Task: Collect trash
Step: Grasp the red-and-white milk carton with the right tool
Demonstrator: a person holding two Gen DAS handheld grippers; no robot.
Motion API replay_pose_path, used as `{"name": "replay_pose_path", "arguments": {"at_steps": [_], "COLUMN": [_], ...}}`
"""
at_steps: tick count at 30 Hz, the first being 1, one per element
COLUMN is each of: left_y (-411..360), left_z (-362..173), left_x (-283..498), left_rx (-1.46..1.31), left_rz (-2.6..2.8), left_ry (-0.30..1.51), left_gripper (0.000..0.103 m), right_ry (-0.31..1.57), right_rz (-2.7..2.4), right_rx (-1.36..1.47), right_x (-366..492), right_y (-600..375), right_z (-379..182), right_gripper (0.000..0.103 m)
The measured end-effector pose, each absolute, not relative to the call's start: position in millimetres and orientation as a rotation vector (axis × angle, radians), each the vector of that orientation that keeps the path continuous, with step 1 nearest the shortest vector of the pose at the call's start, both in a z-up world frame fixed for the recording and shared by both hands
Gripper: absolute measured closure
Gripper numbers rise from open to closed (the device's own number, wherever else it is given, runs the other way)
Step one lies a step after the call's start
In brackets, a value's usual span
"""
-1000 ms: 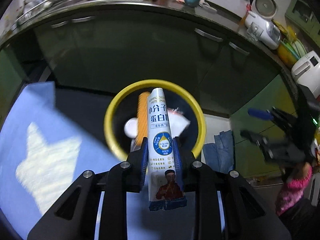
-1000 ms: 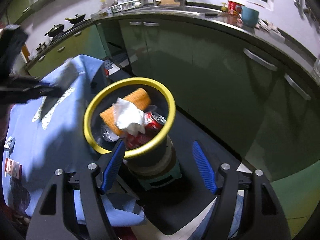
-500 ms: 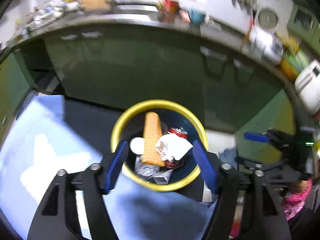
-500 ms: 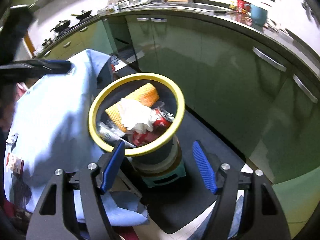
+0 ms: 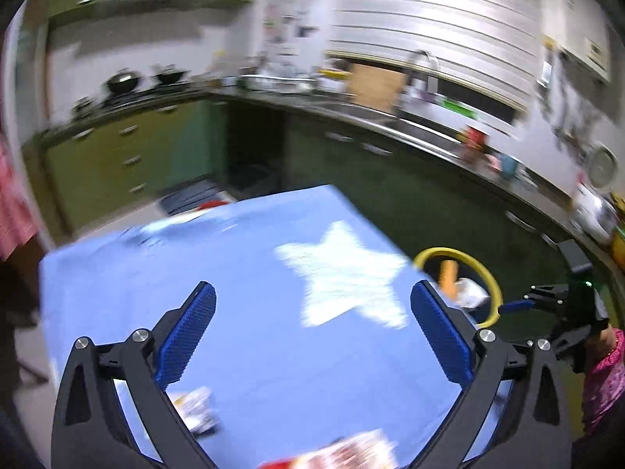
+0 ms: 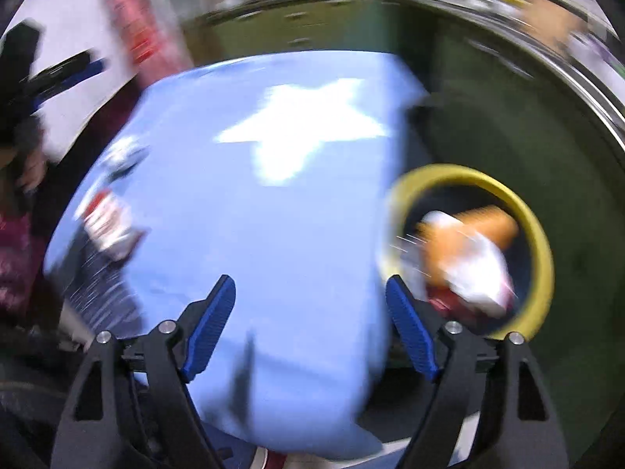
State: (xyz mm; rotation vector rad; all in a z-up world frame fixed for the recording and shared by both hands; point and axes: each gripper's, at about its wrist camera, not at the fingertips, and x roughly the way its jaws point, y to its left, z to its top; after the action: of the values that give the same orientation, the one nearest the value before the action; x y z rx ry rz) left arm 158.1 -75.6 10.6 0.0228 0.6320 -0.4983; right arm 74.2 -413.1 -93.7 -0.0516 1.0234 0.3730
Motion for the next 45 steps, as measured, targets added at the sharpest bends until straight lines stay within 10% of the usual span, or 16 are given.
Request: {"name": "replay_pose_path", "arguments": {"at_steps": [14,27,45], "left_y": [41.4,33.1,29.6], "left_z": [-77.7,-86.7,-88.3], "left_x": [208.5,206.0,203.7], "left_rx": [-0.08,-0.087,-0.087], "left_rz": [-0.245,-0.251,-0.261], "left_ry": [0.617,0.625,0.63], "left_gripper": [0.005,0.005,0.005], "right_ry": [1.02,1.03,0.96], "right_rz": [1.015,1.034,0.884], "right_rx": [-0.479,-0.642,-0.552], "right_x": [107.3,102.5,93.4], "right_y": [-190.4,-151.2,-189.6], "right_z": [-113.9,-140.3,-119.8], "right_gripper": [0.028,0.049,0.051]}}
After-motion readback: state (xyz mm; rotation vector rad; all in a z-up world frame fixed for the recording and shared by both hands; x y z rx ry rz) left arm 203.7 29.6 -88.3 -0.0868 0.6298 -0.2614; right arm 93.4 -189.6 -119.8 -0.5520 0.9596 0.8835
